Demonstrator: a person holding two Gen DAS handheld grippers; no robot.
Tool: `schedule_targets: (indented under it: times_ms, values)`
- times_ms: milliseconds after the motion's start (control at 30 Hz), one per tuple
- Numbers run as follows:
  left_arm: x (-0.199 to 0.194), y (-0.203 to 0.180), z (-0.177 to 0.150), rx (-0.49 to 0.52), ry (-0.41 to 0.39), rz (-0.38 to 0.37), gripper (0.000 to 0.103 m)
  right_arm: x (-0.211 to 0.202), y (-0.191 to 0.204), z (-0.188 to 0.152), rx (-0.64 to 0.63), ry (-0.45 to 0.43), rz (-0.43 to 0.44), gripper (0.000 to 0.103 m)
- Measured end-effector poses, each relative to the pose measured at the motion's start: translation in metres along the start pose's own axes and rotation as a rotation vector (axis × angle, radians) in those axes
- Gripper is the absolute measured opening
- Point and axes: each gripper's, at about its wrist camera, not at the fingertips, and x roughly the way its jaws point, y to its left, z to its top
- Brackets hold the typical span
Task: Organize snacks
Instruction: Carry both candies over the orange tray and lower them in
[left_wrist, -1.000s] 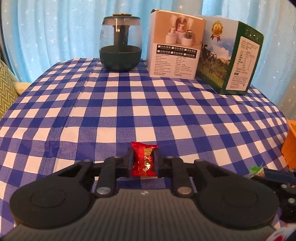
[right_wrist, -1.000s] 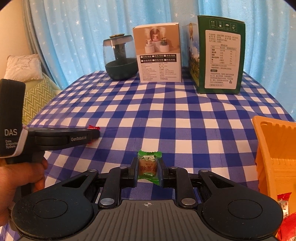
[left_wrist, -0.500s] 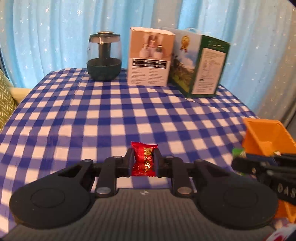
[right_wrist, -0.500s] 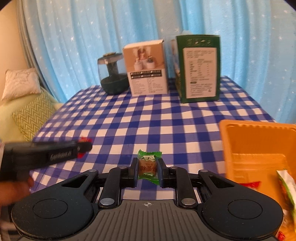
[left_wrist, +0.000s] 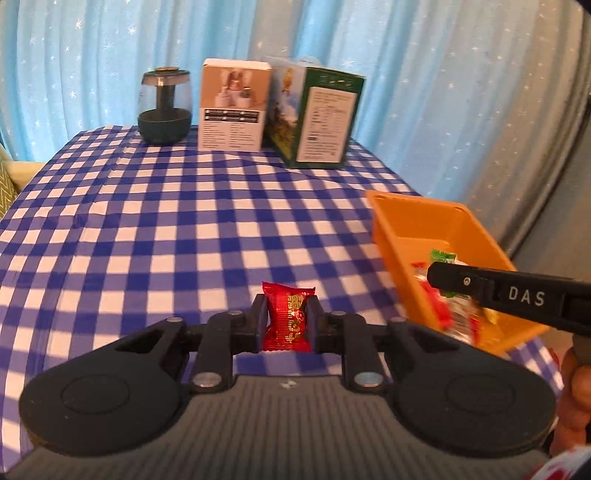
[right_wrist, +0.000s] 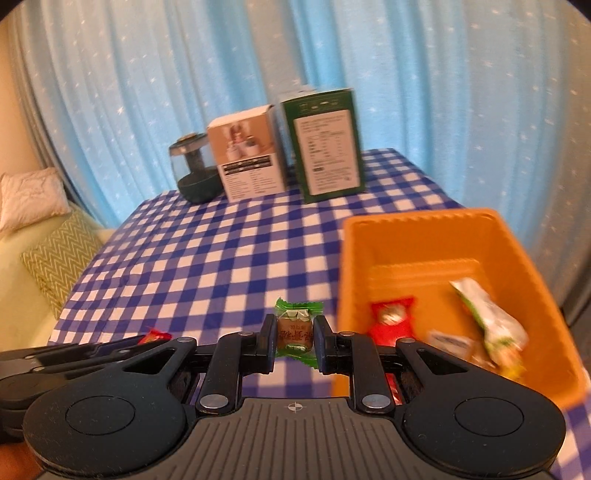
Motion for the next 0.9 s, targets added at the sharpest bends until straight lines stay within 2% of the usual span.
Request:
schedule_targets:
  times_ms: [400,900]
  values:
    - [-0.048,-0.059,-0.023,0.067,0.007,-0.043,0.019,-0.078,-0.035,-0.033,0.003,0.004,-0.079,0.021]
    - [-0.061,-0.106,-0.039,0.149,0.033,-0.079,0.019,-0.123,-0.066,-0.039,0.040,-0.022,-0.118,0.021]
